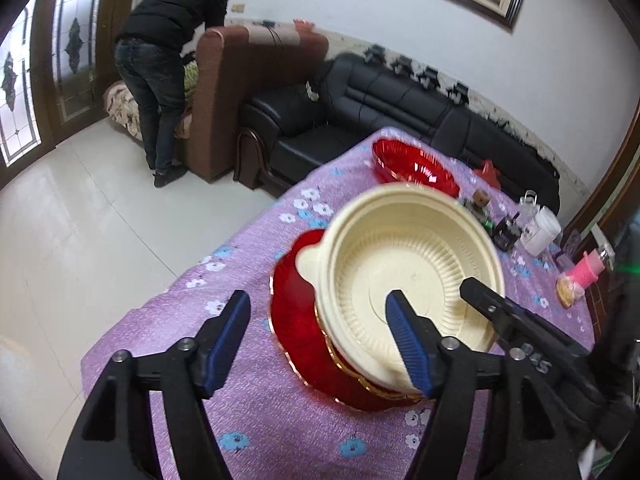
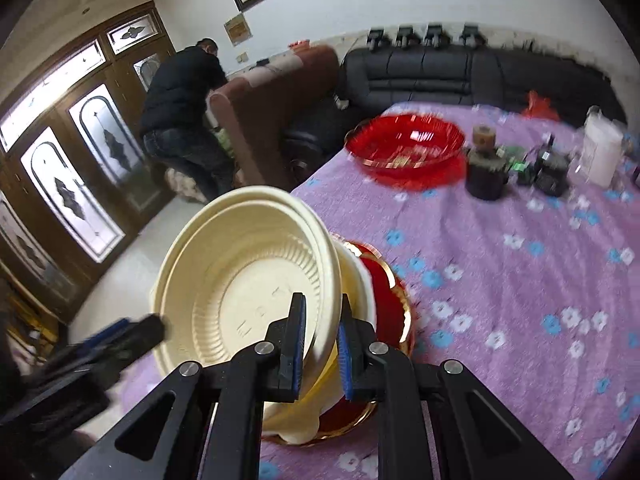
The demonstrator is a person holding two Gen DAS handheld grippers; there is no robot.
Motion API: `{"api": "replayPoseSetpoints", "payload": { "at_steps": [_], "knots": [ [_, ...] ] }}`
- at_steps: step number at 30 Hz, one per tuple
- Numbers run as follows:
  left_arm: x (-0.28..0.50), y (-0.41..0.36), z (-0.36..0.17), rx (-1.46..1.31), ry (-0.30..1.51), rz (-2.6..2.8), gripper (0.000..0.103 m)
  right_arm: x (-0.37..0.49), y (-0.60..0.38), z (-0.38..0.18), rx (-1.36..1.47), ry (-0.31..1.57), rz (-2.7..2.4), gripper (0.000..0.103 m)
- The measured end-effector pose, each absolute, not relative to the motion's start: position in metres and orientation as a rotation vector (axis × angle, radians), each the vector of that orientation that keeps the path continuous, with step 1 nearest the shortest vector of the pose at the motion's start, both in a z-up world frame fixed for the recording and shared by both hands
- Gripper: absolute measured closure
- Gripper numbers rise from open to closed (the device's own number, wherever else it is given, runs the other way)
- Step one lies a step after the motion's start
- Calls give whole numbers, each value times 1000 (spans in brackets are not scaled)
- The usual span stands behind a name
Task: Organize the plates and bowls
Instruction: 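Lower the cream bowl into the stacked cream bowl and open both grippers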
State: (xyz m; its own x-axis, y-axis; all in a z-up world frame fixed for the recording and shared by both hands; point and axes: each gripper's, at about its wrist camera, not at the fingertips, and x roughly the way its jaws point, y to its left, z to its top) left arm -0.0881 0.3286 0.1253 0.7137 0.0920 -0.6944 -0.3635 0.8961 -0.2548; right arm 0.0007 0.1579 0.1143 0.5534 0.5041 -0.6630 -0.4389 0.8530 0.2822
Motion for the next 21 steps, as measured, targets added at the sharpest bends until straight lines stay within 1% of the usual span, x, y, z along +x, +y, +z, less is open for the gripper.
{"api": "replayPoseSetpoints", "payload": {
  "at_steps": [2, 5, 6, 7, 10, 13, 21],
  "knots": [
    [-98, 330, 129, -407, 713, 259, 28, -3, 160, 116, 65, 774, 548, 80],
    [-117, 331, 134, -427, 676, 266, 26, -10, 163, 120, 43, 724, 541, 60],
    [-121, 331, 135, -430, 668, 271, 25, -12, 164, 122, 35, 712, 535, 45],
    [-125, 331, 136, -430, 660, 278, 22, -15, 164, 125, 24, 686, 525, 34],
    [-138, 327, 137, -420, 638, 306, 18, -24, 163, 133, 1, 621, 510, 31],
    [-145, 323, 139, -395, 620, 329, 18, -31, 157, 141, 4, 587, 497, 29],
    [-164, 304, 146, -304, 567, 400, 17, -49, 120, 143, 100, 597, 501, 27]
  ]
}}
